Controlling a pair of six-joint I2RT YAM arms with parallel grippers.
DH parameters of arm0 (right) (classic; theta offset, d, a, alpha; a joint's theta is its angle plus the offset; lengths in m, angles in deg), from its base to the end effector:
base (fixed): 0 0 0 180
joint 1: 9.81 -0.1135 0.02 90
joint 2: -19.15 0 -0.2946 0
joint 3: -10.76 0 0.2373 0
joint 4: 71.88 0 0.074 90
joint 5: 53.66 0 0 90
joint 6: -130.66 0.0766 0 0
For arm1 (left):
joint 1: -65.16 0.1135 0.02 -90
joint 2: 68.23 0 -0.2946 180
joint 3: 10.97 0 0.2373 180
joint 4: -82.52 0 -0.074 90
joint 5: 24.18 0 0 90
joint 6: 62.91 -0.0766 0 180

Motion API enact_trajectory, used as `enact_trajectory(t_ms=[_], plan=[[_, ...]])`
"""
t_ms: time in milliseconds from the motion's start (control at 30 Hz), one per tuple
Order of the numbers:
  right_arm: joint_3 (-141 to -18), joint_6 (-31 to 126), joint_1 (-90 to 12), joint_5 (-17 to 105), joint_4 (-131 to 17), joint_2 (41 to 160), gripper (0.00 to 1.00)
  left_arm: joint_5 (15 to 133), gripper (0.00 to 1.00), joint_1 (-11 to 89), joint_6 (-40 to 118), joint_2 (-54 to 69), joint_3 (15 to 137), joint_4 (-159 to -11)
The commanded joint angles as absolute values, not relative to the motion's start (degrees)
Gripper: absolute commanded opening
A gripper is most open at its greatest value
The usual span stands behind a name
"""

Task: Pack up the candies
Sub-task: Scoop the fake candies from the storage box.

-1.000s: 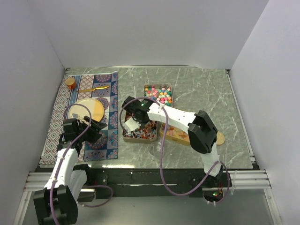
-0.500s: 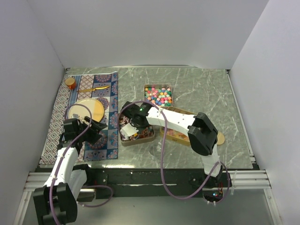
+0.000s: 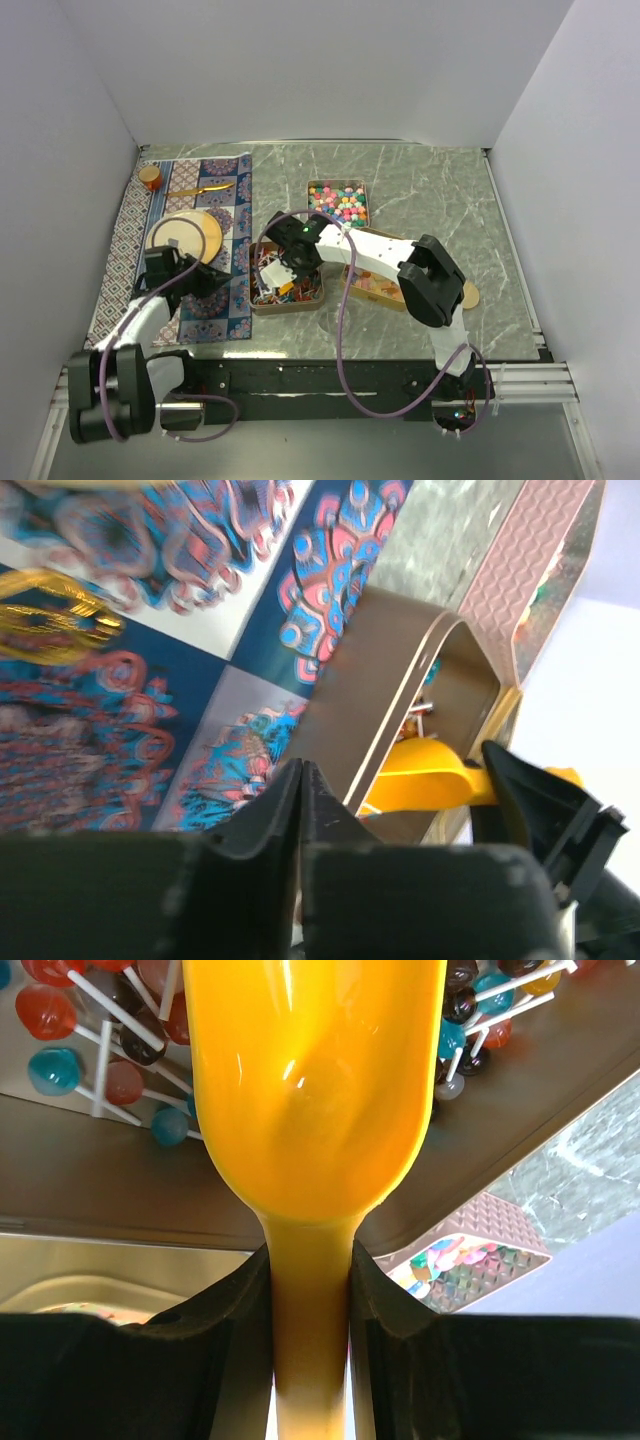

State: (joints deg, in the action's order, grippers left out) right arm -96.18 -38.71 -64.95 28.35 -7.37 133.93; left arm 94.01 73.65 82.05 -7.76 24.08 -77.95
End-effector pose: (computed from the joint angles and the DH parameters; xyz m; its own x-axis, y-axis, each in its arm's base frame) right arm 0.2511 0.3418 0.2058 0.6745 -0.7345 0.0743 -0.6808 -0.6577 -0.3224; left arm 0.1925 -0.0078 0.1680 -0.5654 -0.8140 -0.1331 -0.4570 0.4434 -0.7711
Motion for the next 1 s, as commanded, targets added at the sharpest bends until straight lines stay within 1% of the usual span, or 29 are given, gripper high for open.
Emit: enact_trajectory(t_ms=[0,67,167,300,500,667,733,967], plan=[[-97.41,-41.77,-64.65,28.79,-6.88,134.99,0.00,94.58,0.01,68.77,83.69,-4.07,26.53,-80.92],[-96.10,-42.74,-64.74,27.39,-8.45,133.94,0.00,94.30,0.01,67.63,84.13,-3.02,25.57,-80.11],[-93.01,-44.77,-65.01,26.32,-10.92,132.35,0.00,95.18,0.01,64.64,86.85,-0.21,24.42,-84.83],[-96.96,-42.40,-65.53,28.07,-7.67,134.90,0.00,95.26,0.01,59.01,90.01,4.44,24.77,-90.38],[-95.39,-41.60,-65.27,33.96,-7.85,134.99,0.00,94.83,0.01,58.13,90.99,9.90,27.75,-92.50],[-88.72,-41.87,-64.57,40.46,-11.52,132.27,0.00,94.56,0.01,58.13,91.87,12.19,30.92,-93.12],[-87.31,-41.69,-64.48,41.26,-14.07,131.57,0.00,94.47,0.01,58.13,91.26,12.72,32.23,-92.51],[-89.66,-39.76,-62.20,48.46,-14.09,132.26,0.00,94.03,0.01,58.21,88.97,11.06,33.21,-90.31]])
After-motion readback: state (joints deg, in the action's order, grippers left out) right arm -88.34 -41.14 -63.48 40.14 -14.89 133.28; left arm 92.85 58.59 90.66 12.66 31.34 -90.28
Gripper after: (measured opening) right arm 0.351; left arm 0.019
